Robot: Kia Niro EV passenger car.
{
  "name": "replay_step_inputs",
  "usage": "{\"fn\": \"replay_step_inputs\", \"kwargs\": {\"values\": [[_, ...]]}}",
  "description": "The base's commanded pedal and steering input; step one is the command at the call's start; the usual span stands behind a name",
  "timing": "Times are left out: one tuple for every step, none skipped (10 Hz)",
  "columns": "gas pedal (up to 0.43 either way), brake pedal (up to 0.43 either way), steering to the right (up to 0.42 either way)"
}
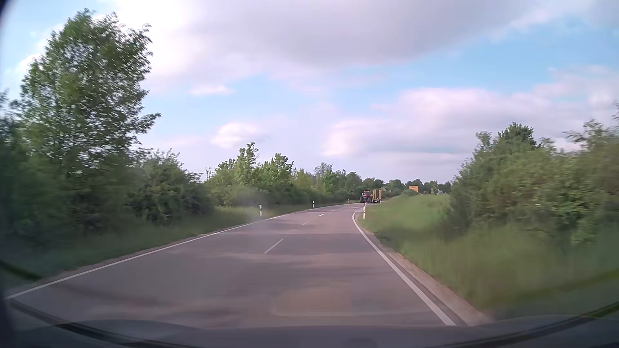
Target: Follow the waypoints while adhering to traffic rules and regulations
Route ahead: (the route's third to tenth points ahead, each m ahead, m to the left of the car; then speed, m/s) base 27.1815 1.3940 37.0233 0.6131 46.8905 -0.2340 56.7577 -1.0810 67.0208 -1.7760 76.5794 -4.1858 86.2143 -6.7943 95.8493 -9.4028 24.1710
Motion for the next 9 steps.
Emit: {"fn": "replay_step_inputs", "kwargs": {"values": [[0.138, 0.0, 0.006], [0.138, 0.0, 0.008], [0.138, 0.0, 0.01], [0.138, 0.0, 0.015], [0.138, 0.0, 0.016], [0.138, 0.0, 0.016], [0.138, 0.0, 0.016], [0.138, 0.0, 0.016], [0.138, 0.0, 0.015]]}}
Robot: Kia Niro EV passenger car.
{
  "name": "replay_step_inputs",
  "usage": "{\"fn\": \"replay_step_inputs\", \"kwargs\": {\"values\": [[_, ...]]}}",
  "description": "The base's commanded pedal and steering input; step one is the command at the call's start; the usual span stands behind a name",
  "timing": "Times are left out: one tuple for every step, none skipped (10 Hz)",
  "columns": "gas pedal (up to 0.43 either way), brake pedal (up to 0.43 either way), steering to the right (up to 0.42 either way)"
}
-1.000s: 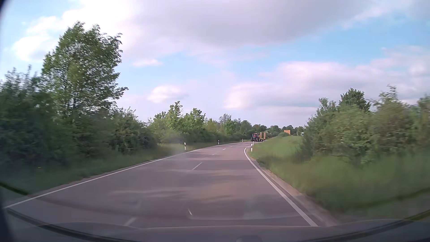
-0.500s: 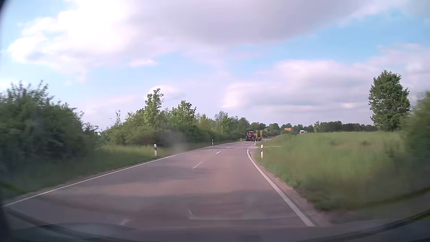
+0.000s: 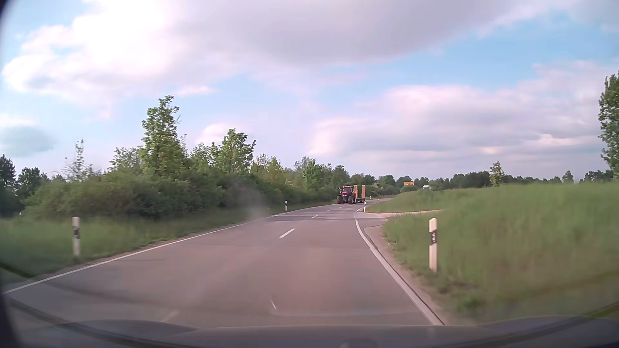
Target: Follow the waypoints while adhering to traffic rules and regulations
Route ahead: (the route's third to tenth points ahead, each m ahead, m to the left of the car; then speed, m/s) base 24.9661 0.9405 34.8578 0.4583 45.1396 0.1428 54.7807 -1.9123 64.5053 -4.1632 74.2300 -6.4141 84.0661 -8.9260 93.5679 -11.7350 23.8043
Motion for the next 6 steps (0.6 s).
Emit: {"fn": "replay_step_inputs", "kwargs": {"values": [[0.138, 0.0, 0.013], [0.138, 0.0, 0.013], [0.138, 0.0, 0.013], [0.138, 0.0, 0.015], [0.138, 0.0, 0.016], [0.138, 0.0, 0.016]]}}
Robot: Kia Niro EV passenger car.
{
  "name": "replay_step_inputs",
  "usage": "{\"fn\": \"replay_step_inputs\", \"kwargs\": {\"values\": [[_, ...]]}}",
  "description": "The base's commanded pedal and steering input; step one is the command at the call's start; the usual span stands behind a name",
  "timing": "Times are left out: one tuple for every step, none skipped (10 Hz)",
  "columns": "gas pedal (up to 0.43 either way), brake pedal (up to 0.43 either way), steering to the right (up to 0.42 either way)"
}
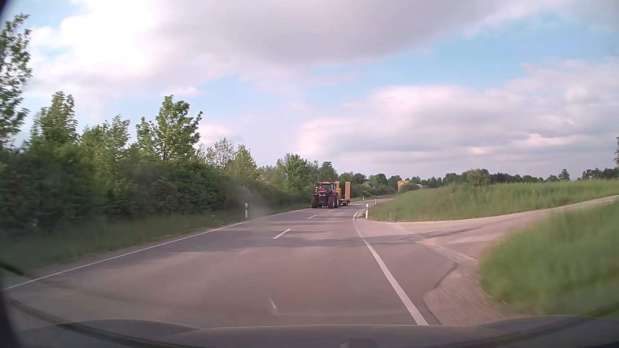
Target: Follow the waypoints while adhering to traffic rules and regulations
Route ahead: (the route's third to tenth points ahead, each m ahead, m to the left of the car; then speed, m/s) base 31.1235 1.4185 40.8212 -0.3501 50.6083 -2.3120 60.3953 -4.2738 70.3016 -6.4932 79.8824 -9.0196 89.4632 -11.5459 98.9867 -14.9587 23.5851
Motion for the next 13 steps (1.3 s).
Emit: {"fn": "replay_step_inputs", "kwargs": {"values": [[0.138, 0.0, 0.017], [0.138, 0.0, 0.016], [0.138, 0.0, 0.014], [0.118, 0.0, 0.012], [0.11, 0.0, 0.012], [0.098, 0.0, 0.011], [0.098, 0.0, 0.011], [0.098, 0.0, 0.011], [0.098, 0.0, 0.014], [0.098, 0.0, 0.021], [0.087, 0.0, 0.021], [0.087, 0.0, 0.02], [0.087, 0.0, 0.021]]}}
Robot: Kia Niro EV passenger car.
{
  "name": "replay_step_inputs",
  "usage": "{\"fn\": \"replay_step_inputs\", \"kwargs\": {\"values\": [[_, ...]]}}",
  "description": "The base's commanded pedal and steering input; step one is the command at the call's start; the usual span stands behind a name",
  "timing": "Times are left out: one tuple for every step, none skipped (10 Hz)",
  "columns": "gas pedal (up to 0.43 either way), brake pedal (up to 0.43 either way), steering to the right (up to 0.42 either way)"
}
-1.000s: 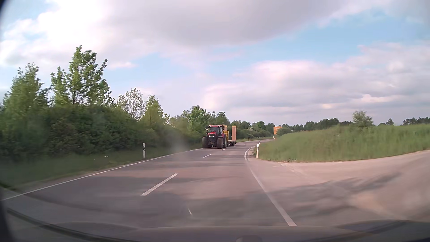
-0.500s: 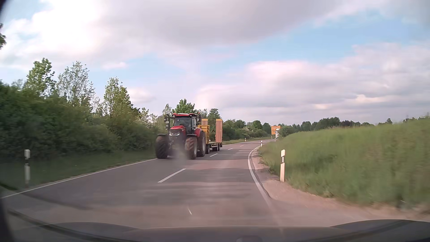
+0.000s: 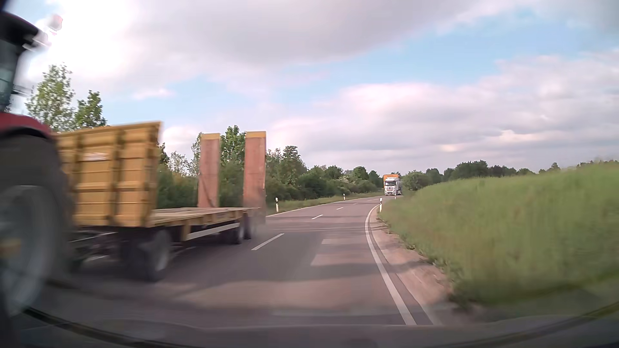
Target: Follow the waypoints while adhering to traffic rules and regulations
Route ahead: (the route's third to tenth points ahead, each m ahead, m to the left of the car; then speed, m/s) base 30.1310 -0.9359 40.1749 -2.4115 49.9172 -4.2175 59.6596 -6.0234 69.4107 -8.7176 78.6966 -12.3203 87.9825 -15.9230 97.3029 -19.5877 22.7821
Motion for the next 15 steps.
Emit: {"fn": "replay_step_inputs", "kwargs": {"values": [[0.087, 0.0, 0.021], [0.087, 0.0, 0.021], [0.087, 0.0, 0.021], [0.087, 0.0, 0.024], [0.087, 0.0, 0.028], [0.087, 0.0, 0.033], [0.087, 0.0, 0.036], [0.087, 0.0, 0.036], [0.079, 0.0, 0.035], [0.067, 0.0, 0.034], [0.067, 0.0, 0.033], [0.067, 0.0, 0.033], [0.067, 0.0, 0.033], [0.059, 0.0, 0.032], [0.059, 0.0, 0.03]]}}
